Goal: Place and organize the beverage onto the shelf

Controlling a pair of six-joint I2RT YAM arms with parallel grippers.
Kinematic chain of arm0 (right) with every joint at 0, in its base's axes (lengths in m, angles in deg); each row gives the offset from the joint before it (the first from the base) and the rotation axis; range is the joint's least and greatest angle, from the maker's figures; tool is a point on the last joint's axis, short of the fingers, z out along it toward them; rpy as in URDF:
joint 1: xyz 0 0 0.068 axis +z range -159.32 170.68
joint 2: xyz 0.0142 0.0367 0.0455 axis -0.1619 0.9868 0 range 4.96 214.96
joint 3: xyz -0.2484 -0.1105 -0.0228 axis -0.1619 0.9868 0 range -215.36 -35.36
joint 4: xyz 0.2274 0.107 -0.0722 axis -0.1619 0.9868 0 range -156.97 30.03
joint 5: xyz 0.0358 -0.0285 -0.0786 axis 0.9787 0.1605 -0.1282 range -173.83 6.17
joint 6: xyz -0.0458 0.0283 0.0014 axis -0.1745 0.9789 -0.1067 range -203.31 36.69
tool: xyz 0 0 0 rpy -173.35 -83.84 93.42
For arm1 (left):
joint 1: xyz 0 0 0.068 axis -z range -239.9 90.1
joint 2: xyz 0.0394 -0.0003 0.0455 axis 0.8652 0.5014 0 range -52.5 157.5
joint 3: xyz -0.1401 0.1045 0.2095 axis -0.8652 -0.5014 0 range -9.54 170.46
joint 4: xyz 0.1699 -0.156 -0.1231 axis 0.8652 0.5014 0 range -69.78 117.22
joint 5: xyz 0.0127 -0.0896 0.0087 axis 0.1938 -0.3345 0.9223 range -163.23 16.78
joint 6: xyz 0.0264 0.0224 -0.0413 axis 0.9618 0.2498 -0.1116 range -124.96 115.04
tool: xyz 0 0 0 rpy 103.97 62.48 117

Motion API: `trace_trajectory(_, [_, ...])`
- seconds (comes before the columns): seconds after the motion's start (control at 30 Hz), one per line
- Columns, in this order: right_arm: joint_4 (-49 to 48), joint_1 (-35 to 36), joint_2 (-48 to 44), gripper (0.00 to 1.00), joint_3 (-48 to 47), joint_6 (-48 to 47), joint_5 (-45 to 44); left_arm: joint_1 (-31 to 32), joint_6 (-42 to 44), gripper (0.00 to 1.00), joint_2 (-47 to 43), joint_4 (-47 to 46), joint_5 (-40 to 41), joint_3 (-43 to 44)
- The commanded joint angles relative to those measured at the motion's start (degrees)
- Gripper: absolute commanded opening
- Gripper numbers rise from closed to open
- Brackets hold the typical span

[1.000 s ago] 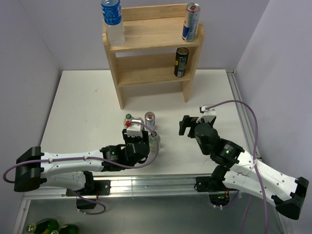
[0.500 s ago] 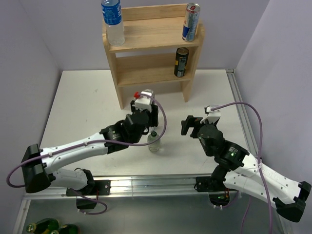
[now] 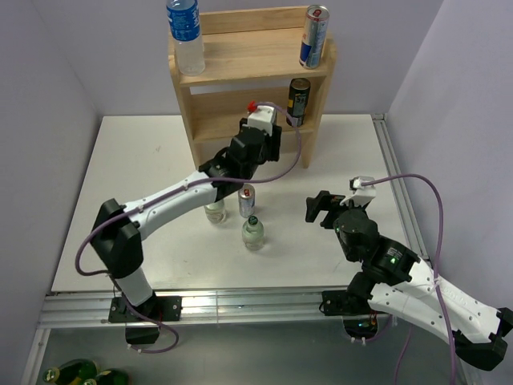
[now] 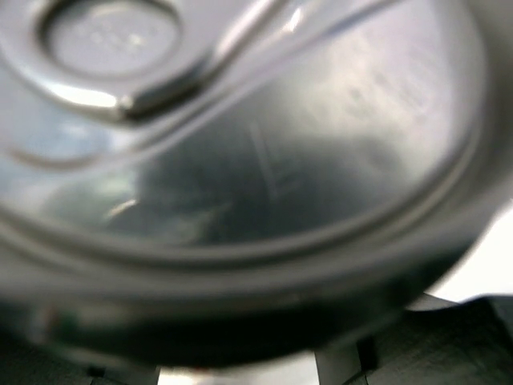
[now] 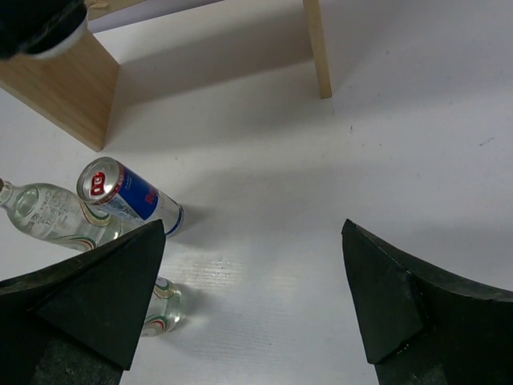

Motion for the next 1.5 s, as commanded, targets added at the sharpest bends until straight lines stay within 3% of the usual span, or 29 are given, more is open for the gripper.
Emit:
trace_trajectory(0.0, [-0.2,0.1,-0.7,0.98,-1.1,0.9,-1.9,-2.3,3.2,0.00,3.1,-7.1,-3.1,9.9])
trace_trajectory(0.63, [-0.9,0.2,-0.3,0.98,-0.1,1.0,-2.6,-5.9,3.8,0.00,18.5,-11.9,-4.8,23.6])
trace_trajectory(1.47, [-2.7,0.1,2.0,0.98,0.9,0.1,-2.2,-9.2,3.8,0.00,23.9,-14.9,-3.6,27.6])
